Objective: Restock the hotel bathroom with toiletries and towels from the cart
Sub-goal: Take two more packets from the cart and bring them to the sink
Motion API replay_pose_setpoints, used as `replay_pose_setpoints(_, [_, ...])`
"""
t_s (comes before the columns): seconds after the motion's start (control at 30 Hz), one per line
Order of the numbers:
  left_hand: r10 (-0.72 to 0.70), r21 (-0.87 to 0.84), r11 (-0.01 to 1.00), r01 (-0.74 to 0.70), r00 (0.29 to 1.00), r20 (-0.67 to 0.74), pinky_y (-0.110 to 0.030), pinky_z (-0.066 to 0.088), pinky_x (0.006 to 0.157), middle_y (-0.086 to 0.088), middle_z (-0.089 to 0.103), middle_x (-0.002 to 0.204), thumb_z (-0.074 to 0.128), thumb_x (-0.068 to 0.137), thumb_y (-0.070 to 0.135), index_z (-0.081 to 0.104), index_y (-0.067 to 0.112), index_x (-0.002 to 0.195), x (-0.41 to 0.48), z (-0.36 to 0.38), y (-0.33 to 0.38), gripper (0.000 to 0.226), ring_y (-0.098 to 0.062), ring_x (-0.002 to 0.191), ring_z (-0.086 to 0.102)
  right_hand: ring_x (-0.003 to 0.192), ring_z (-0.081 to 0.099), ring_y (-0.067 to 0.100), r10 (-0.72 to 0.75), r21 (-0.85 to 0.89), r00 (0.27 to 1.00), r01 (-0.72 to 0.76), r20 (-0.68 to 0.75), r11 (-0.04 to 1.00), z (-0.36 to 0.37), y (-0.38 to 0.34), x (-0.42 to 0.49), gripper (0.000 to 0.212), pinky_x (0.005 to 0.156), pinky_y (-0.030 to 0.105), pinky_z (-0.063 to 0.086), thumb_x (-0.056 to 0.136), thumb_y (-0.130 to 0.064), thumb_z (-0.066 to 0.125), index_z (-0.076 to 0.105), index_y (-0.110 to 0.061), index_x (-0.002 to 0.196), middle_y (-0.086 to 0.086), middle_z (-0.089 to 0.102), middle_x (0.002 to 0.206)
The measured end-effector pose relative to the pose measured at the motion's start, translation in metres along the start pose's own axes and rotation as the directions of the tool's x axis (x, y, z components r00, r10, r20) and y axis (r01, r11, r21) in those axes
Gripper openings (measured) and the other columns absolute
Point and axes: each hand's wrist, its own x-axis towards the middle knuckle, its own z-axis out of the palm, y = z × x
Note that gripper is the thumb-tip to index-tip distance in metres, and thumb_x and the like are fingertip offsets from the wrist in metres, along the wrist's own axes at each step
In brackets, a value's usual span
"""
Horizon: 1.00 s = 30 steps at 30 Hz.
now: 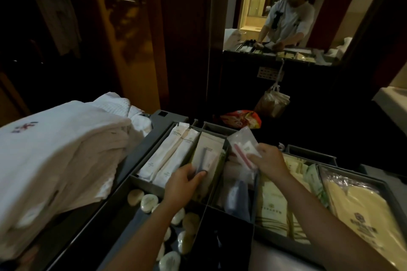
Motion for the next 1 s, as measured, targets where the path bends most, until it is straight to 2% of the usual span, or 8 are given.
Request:
replay_pose_setpoints(0.13, [-0.073, -0.293, 0.952, 0.087, 0.996, 0.060, -0.033, 0.048, 0.059, -0.009, 0.052, 0.065, 0.064, 0.085, 0.027, 0.051, 0.008, 0.068, -0.003, -0.015, 0.008, 0.030, -0.019, 0.061, 0.056, 0.062, 0.051, 0.005, 0.025, 0.330, 0.999, -0.038, 0.041, 0.943, -0.013, -0.026, -0.023, 0.016, 0.043, 0.010, 0.037, 0.084, -0.014, 0.068, 0.058, -0.018, 0.072, -0.006, 0.053, 0.069])
replay_pose_setpoints(0.23, [-0.072, -0.403, 0.911, 0.091, 0.996, 0.061, -0.028, 0.046, 0.054, -0.004, 0.051, 0.058, 0.065, 0.085, 0.026, 0.052, 0.010, 0.063, -0.015, -0.029, 0.014, 0.030, -0.017, 0.058, 0.055, 0.065, 0.055, 0.002, -0.025, 0.441, 0.997, -0.006, 0.066, 0.897, -0.018, -0.048, -0.045, 0.020, 0.046, 0.006, 0.040, 0.085, -0.013, 0.067, 0.059, -0.028, 0.075, -0.012, 0.058, 0.074])
replay_pose_setpoints(0.4, [0.014, -0.519, 0.854, 0.033, 0.996, 0.087, -0.012, 0.040, 0.047, 0.012, 0.058, 0.047, 0.060, 0.088, 0.016, 0.060, 0.015, 0.068, -0.043, -0.082, 0.023, 0.021, 0.004, 0.045, 0.053, 0.078, 0.068, 0.008, -0.095, 0.568, 0.985, -0.003, 0.142, 0.823, -0.007, -0.094, -0.080, 0.017, 0.065, 0.025, 0.056, 0.086, -0.011, 0.064, 0.065, -0.028, 0.090, -0.008, 0.071, 0.088])
replay_pose_setpoints(0.63, [-0.073, -0.560, 0.827, 0.059, 0.997, -0.002, -0.012, 0.046, 0.051, 0.010, 0.071, 0.065, 0.066, 0.083, 0.023, 0.065, 0.018, 0.084, -0.100, -0.180, -0.004, 0.005, 0.000, 0.061, 0.065, 0.082, 0.071, 0.016, -0.128, 0.670, 0.957, -0.084, 0.261, 0.737, 0.048, -0.173, -0.121, 0.015, 0.071, 0.030, 0.056, 0.084, -0.013, 0.066, 0.068, -0.019, 0.098, -0.001, 0.075, 0.089])
replay_pose_setpoints(0.73, [-0.128, -0.495, 0.865, 0.079, 0.990, -0.067, -0.013, 0.045, 0.050, 0.015, 0.070, 0.065, 0.067, 0.082, 0.028, 0.064, 0.021, 0.085, -0.136, -0.223, -0.026, 0.008, 0.000, 0.059, 0.064, 0.077, 0.070, 0.012, -0.212, 0.663, 0.922, -0.060, 0.323, 0.746, 0.075, -0.210, -0.142, 0.008, 0.061, 0.021, 0.054, 0.084, -0.014, 0.066, 0.068, -0.020, 0.090, -0.006, 0.075, 0.084])
replay_pose_setpoints(0.83, [-0.173, -0.463, 0.882, 0.089, 0.975, -0.143, -0.025, 0.048, 0.053, 0.001, 0.069, 0.066, 0.065, 0.084, 0.026, 0.064, 0.016, 0.090, -0.174, -0.261, -0.046, 0.011, -0.021, 0.060, 0.064, 0.080, 0.070, 0.015, -0.298, 0.633, 0.865, -0.029, 0.403, 0.773, 0.104, -0.243, -0.164, 0.010, 0.066, 0.027, 0.055, 0.085, -0.015, 0.065, 0.067, -0.020, 0.093, -0.003, 0.074, 0.086])
replay_pose_setpoints(0.93, [-0.230, -0.521, 0.850, 0.071, 0.941, -0.247, -0.018, 0.049, 0.054, 0.001, 0.069, 0.069, 0.065, 0.084, 0.015, 0.066, 0.013, 0.087, -0.215, -0.288, -0.070, 0.004, -0.008, 0.062, 0.066, 0.072, 0.069, 0.006, -0.364, 0.644, 0.788, -0.052, 0.496, 0.763, 0.134, -0.274, -0.191, 0.009, 0.056, 0.016, 0.051, 0.086, -0.015, 0.064, 0.066, -0.024, 0.087, -0.010, 0.073, 0.080])
replay_pose_setpoints(1.0, [-0.315, -0.547, 0.830, 0.110, 0.902, -0.296, -0.013, 0.050, 0.055, 0.001, 0.071, 0.078, 0.065, 0.084, 0.017, 0.066, 0.015, 0.091, -0.244, -0.299, -0.086, 0.008, -0.005, 0.068, 0.067, 0.071, 0.070, 0.010, -0.400, 0.654, 0.719, -0.101, 0.569, 0.750, 0.154, -0.293, -0.209, 0.009, 0.054, 0.020, 0.053, 0.086, -0.013, 0.063, 0.068, -0.021, 0.087, -0.007, 0.074, 0.080])
